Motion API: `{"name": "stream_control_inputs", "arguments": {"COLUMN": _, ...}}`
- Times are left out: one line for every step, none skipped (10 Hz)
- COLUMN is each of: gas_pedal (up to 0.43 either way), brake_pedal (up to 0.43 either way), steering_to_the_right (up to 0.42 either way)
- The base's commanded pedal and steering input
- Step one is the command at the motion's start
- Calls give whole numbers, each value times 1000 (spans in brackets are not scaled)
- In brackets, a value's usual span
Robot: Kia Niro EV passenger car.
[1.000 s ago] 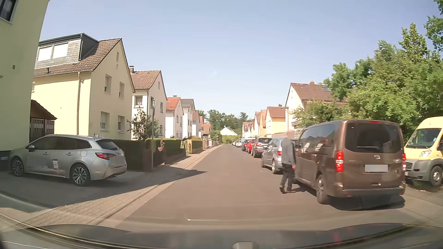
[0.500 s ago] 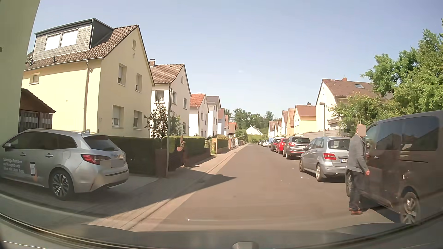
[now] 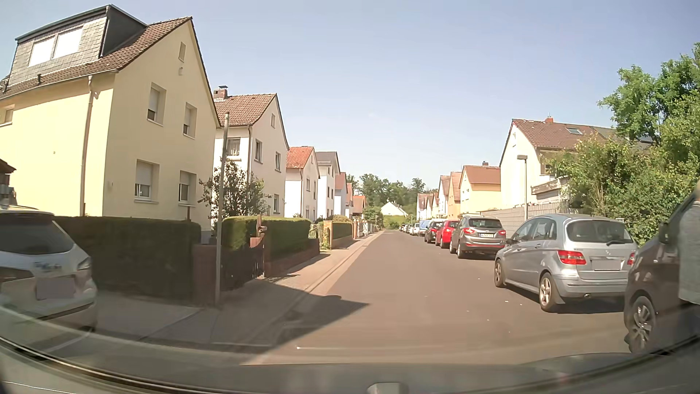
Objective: Follow the waypoints while adhering to traffic rules and regulations
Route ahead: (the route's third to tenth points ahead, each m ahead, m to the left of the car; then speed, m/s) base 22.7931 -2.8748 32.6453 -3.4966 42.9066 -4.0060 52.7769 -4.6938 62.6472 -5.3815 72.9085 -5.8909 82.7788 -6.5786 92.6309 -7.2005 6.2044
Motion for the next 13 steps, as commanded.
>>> {"name": "stream_control_inputs", "arguments": {"gas_pedal": 260, "brake_pedal": 0, "steering_to_the_right": 72}}
{"name": "stream_control_inputs", "arguments": {"gas_pedal": 260, "brake_pedal": 0, "steering_to_the_right": 69}}
{"name": "stream_control_inputs", "arguments": {"gas_pedal": 268, "brake_pedal": 0, "steering_to_the_right": 63}}
{"name": "stream_control_inputs", "arguments": {"gas_pedal": 268, "brake_pedal": 0, "steering_to_the_right": 56}}
{"name": "stream_control_inputs", "arguments": {"gas_pedal": 268, "brake_pedal": 0, "steering_to_the_right": 54}}
{"name": "stream_control_inputs", "arguments": {"gas_pedal": 260, "brake_pedal": 0, "steering_to_the_right": 52}}
{"name": "stream_control_inputs", "arguments": {"gas_pedal": 260, "brake_pedal": 0, "steering_to_the_right": 49}}
{"name": "stream_control_inputs", "arguments": {"gas_pedal": 260, "brake_pedal": 0, "steering_to_the_right": 43}}
{"name": "stream_control_inputs", "arguments": {"gas_pedal": 260, "brake_pedal": 0, "steering_to_the_right": 33}}
{"name": "stream_control_inputs", "arguments": {"gas_pedal": 260, "brake_pedal": 0, "steering_to_the_right": 20}}
{"name": "stream_control_inputs", "arguments": {"gas_pedal": 260, "brake_pedal": 0, "steering_to_the_right": 11}}
{"name": "stream_control_inputs", "arguments": {"gas_pedal": 260, "brake_pedal": 0, "steering_to_the_right": 8}}
{"name": "stream_control_inputs", "arguments": {"gas_pedal": 260, "brake_pedal": 0, "steering_to_the_right": 8}}
